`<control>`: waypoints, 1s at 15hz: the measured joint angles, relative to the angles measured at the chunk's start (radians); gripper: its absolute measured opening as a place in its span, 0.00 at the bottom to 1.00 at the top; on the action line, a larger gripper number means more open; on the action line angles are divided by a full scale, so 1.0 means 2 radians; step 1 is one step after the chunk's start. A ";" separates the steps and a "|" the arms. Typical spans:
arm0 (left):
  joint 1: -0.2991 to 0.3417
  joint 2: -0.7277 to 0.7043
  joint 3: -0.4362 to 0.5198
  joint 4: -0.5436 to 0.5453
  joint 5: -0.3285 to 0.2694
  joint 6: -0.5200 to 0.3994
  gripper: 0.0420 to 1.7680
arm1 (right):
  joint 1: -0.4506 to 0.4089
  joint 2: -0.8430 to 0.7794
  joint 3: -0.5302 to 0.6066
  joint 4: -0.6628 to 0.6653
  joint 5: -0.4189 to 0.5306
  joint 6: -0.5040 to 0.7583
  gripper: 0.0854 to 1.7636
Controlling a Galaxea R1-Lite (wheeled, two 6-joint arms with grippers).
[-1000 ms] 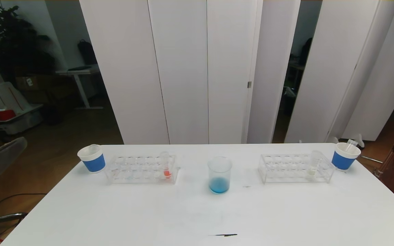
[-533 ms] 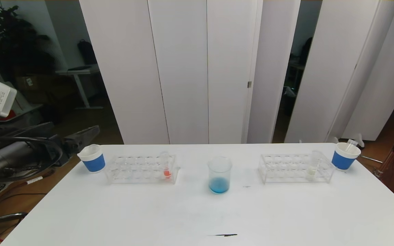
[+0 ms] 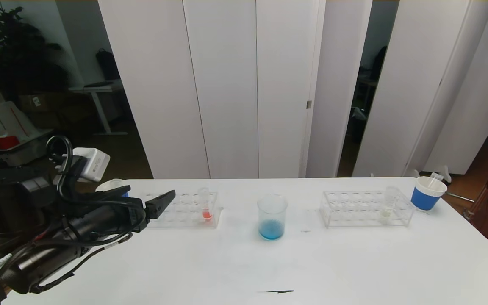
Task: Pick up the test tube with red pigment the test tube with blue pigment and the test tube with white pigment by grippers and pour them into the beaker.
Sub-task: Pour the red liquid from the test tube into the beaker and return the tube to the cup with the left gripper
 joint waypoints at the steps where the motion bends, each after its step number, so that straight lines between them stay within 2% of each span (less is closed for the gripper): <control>1: -0.004 0.012 0.007 -0.019 0.001 -0.005 0.99 | 0.000 0.000 0.000 0.000 0.000 0.000 0.99; 5: -0.016 0.065 0.017 -0.067 0.003 -0.015 0.99 | 0.000 0.000 0.000 0.000 0.000 0.000 0.99; 10: -0.028 0.153 0.004 -0.153 0.036 -0.020 0.99 | 0.000 0.000 0.000 0.000 0.000 0.000 0.99; 15: -0.030 0.220 -0.033 -0.168 0.046 -0.030 0.99 | 0.000 0.000 0.000 0.000 0.000 0.000 0.99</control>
